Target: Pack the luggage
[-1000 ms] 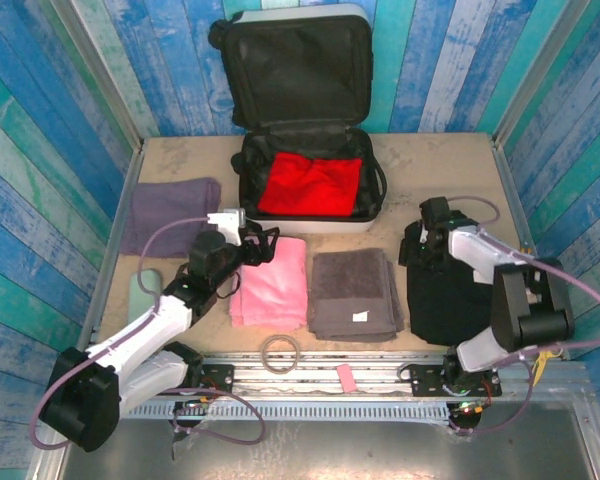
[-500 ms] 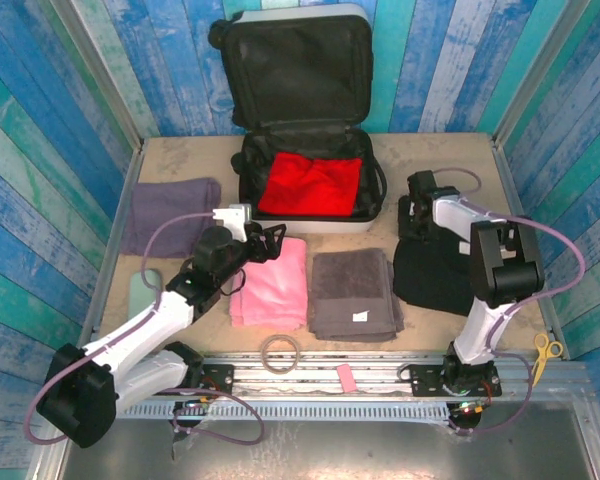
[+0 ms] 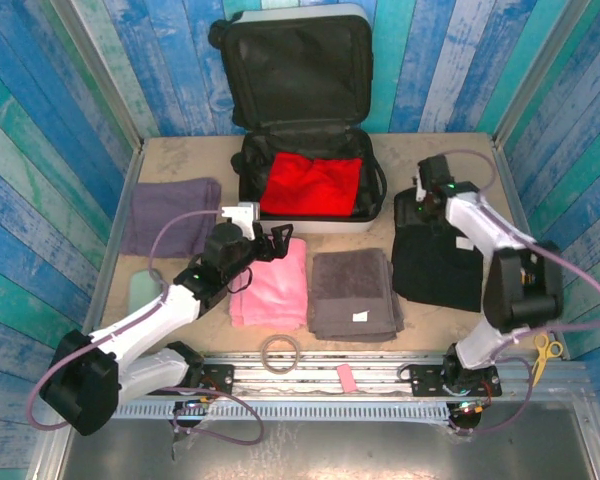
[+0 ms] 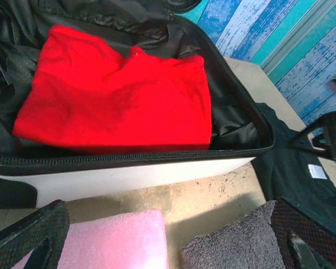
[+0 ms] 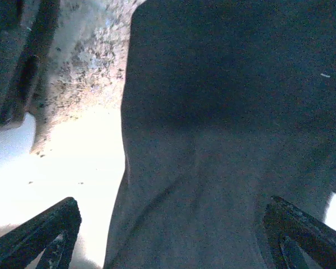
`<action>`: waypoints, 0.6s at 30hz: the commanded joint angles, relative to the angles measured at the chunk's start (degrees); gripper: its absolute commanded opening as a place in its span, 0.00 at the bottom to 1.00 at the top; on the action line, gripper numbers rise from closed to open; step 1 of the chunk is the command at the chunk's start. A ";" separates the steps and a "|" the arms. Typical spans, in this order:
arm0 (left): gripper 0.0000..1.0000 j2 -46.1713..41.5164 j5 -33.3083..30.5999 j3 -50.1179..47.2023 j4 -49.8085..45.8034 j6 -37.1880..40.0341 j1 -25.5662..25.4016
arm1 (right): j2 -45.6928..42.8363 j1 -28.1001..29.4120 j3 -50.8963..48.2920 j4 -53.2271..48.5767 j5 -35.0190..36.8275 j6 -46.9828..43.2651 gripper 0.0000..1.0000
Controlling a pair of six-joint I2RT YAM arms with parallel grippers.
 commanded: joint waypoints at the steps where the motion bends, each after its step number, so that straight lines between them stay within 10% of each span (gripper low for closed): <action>1: 0.96 0.21 -1.24 1.01 1.29 1.65 -0.36 | -7.67 -2.82 -5.82 -2.78 -2.93 6.75 0.89; 18: 0.95 0.77 2.77 -0.37 5.37 4.17 -0.45 | -21.86 -18.58 -27.68 -3.11 -18.44 17.11 0.95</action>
